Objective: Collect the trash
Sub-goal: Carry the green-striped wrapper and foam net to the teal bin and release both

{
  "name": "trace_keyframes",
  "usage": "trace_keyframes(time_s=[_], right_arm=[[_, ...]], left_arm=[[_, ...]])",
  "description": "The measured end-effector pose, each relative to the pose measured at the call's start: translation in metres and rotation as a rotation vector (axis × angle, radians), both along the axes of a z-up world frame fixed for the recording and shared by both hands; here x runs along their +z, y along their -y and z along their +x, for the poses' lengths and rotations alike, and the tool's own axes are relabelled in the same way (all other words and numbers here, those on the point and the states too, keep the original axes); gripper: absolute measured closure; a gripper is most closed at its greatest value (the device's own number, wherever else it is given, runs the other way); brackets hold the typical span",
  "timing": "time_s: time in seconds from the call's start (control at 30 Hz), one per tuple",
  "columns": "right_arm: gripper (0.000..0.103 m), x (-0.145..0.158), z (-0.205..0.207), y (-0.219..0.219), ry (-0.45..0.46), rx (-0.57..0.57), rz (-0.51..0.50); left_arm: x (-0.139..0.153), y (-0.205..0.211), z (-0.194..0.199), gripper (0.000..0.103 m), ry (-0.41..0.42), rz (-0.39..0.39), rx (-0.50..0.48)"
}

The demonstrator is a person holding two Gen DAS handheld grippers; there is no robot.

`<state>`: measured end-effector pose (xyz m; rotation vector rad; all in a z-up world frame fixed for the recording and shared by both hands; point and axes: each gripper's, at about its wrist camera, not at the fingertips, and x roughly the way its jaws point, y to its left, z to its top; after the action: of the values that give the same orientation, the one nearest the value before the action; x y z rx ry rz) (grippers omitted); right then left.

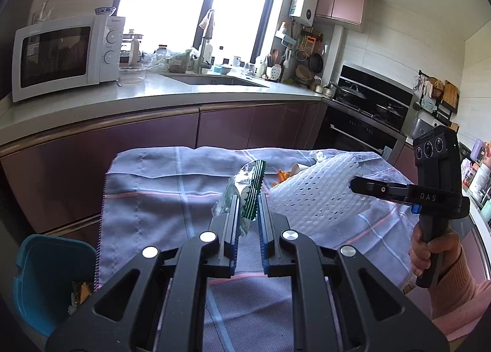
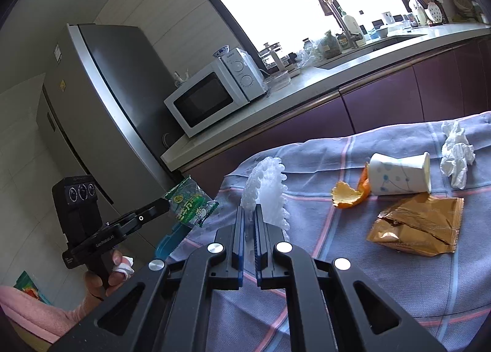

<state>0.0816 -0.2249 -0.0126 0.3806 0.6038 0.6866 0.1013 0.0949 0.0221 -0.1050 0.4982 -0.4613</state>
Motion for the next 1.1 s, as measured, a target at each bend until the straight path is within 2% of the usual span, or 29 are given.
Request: trace_keyframes(time_s=[0.53, 1.1], right_arm=[[0.098, 0.004, 0.017, -0.075, -0.005, 0.166, -0.007], [0.098, 0.0, 0.048, -0.19, -0.042, 0.393, -0.037]], left_arm=[[-0.005, -0.071, -0.029, 0.091, -0.013, 0.007, 0.165], [-0.017, -0.159, -0.045, 0.091, -0.042, 0.053, 0.394]])
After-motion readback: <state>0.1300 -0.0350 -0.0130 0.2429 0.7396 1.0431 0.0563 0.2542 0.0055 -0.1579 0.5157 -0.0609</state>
